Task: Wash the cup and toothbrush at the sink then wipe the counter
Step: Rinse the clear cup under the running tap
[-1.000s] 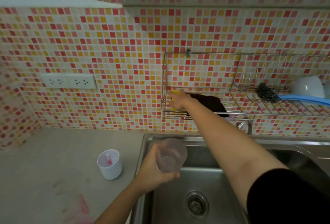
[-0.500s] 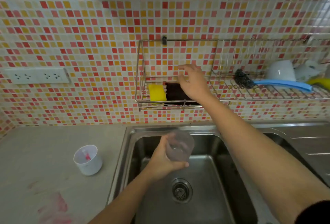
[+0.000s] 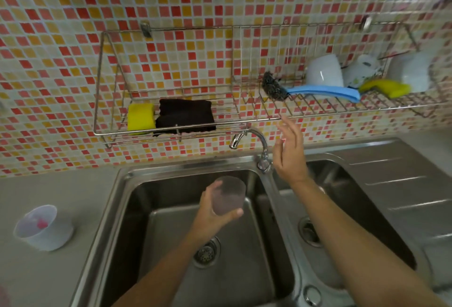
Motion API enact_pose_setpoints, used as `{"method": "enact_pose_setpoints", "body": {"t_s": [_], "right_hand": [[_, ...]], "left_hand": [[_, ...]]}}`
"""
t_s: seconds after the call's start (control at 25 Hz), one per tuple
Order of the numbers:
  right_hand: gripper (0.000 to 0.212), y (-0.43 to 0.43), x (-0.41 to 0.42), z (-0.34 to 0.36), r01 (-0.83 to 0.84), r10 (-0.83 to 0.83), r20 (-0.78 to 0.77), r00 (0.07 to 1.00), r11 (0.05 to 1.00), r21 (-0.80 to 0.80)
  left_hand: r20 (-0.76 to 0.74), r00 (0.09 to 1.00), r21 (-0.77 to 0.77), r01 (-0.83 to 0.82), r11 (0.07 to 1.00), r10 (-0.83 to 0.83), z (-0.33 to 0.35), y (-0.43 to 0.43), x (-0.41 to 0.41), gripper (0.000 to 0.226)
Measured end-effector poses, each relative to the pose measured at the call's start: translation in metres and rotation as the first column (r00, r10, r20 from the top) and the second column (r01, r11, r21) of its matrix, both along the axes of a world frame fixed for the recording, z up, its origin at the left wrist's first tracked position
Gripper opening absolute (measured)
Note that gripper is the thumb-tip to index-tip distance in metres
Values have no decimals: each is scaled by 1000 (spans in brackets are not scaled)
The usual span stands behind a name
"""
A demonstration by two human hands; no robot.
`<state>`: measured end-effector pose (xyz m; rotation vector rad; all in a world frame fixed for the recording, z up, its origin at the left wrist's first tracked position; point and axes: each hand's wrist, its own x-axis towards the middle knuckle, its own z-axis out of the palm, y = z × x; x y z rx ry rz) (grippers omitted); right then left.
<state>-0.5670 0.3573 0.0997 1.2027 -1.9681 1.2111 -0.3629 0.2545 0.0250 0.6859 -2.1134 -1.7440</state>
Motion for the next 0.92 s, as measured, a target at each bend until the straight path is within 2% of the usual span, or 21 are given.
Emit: {"method": "enact_pose_setpoints", "body": {"t_s": [0.08,0.2,0.28,0.36,0.48,0.6,0.68,0.84,0.92], "right_hand": [[40,-2,-3,-28,21,-26,132,991,999,40],[52,-13,-14,-74,45,-147,386,911,964,260],[62,-21,-25,-95,59,-253,485,837,923,379],[71,-31,-30,-107,1,-309,545,779,870,492],[80,-37,-25,-120,-94,-300,484,822,767,634],[89,-28,-27,-125,-202,-150,385,911,650,732],[90,-24,-34,-132,-255,-70,354,933,563,786],[74,-39,-37,-153,-184,-42,209,977,323,928],[68,-45,-31,-156,-151,-63,174,983,266,952]], "left_hand": [[1,1000,-2,-21,1000,21,-3,0,-7,82],[25,998,-26,-48,998,49,0,-6,-19,88],[39,997,-63,-61,996,63,2,-12,-24,93],[63,996,-92,-63,994,69,5,-18,-28,90],[110,992,-78,-59,995,67,5,-25,-36,81],[133,988,-61,-72,995,80,9,-27,-46,83],[152,985,-74,-74,994,85,9,-29,-55,83],[187,969,-108,-143,984,161,7,-33,-79,79],[200,965,-102,-150,983,168,14,-34,-86,87]]}}
